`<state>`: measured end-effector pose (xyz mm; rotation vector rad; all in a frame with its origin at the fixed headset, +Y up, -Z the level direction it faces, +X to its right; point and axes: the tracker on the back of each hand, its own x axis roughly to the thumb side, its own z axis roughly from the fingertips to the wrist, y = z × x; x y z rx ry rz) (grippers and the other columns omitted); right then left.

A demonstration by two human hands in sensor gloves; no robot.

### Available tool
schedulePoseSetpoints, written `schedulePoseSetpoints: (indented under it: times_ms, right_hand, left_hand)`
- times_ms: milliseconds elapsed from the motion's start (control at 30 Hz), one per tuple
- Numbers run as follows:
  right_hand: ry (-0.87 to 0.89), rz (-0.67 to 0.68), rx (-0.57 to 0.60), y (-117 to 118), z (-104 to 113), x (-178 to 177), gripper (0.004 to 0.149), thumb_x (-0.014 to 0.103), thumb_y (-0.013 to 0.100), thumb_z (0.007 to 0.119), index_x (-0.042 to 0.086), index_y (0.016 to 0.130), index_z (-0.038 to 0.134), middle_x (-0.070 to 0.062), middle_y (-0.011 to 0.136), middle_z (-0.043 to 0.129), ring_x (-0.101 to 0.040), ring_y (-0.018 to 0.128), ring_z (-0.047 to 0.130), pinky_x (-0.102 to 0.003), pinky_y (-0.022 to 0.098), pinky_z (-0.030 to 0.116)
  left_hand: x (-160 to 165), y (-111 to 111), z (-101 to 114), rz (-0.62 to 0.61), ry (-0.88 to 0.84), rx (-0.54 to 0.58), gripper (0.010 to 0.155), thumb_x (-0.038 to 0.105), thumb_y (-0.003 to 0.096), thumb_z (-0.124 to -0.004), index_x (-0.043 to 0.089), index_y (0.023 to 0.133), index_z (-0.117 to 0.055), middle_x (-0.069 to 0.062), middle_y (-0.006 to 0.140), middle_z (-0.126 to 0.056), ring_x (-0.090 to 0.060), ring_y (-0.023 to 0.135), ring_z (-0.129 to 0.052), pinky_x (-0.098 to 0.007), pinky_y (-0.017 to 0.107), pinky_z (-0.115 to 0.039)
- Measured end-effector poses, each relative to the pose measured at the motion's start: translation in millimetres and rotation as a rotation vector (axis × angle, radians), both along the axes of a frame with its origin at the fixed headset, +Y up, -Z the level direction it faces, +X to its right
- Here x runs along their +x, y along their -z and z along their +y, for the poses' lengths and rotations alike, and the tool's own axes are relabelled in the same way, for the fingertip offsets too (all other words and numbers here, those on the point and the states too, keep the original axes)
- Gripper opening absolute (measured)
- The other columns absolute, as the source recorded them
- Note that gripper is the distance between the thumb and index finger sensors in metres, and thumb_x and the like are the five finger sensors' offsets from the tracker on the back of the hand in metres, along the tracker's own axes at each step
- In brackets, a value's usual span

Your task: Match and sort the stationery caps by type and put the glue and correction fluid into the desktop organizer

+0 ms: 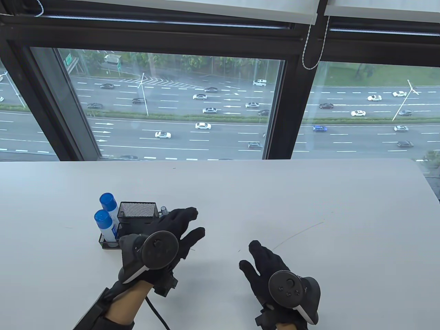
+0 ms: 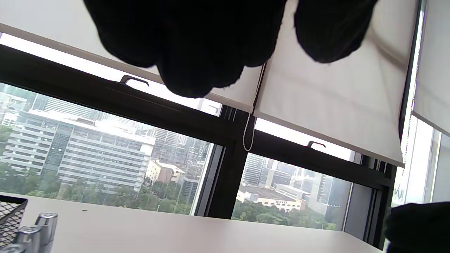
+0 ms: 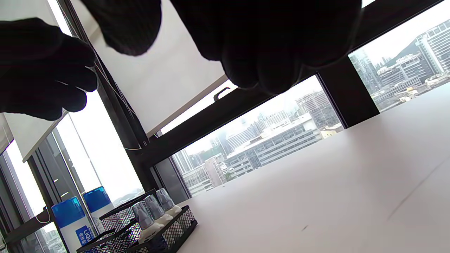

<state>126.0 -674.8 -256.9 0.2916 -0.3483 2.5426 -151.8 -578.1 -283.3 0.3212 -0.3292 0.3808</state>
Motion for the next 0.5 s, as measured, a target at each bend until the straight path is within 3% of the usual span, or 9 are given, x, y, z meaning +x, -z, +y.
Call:
schedulePoseSetpoints:
  times_ms: [167,333,500]
  right_hand:
    - [-0.016,0.017,-0.002,-1.5,-0.5,-3.5,0.063,0.050,0.054,0.073,0.017,0.106,0.065,-0.013,0.101,0.079,-0.036,0.086,0.084,-0.056,0.067,0.067]
    - [-0.008,0.031,0.002,-3.3,1.2,-2.7,0.065,0.051,0.053,0.073,0.017,0.108,0.063,-0.014,0.104,0.076,-0.038,0.089,0.081,-0.058,0.068,0.065]
    - [-0.022,0.025,-0.020,-2.4,-2.9,-3.0,0.066,0.051,0.054,0.073,0.017,0.109,0.062,-0.015,0.105,0.074,-0.038,0.090,0.080,-0.058,0.069,0.064]
  left_hand:
    - [1.1,-23.9,-4.3,-0.032,-0.025,0.016,0.062,0.062,0.0556,-0.070,0.029,0.108,-0.065,-0.004,0.107,-0.082,-0.026,0.088,-0.096,-0.051,0.066,-0.078]
    - [-8.2,-42.3,-35.9,0.004,0.022,0.011,0.064,0.063,0.0555,-0.070,0.029,0.109,-0.064,-0.004,0.108,-0.081,-0.026,0.089,-0.096,-0.051,0.066,-0.077]
    - [-17.6,-43.5,-63.9,0.061,0.023,-0.010,0.064,0.063,0.0557,-0.070,0.028,0.110,-0.063,-0.004,0.109,-0.080,-0.027,0.090,-0.095,-0.051,0.067,-0.077]
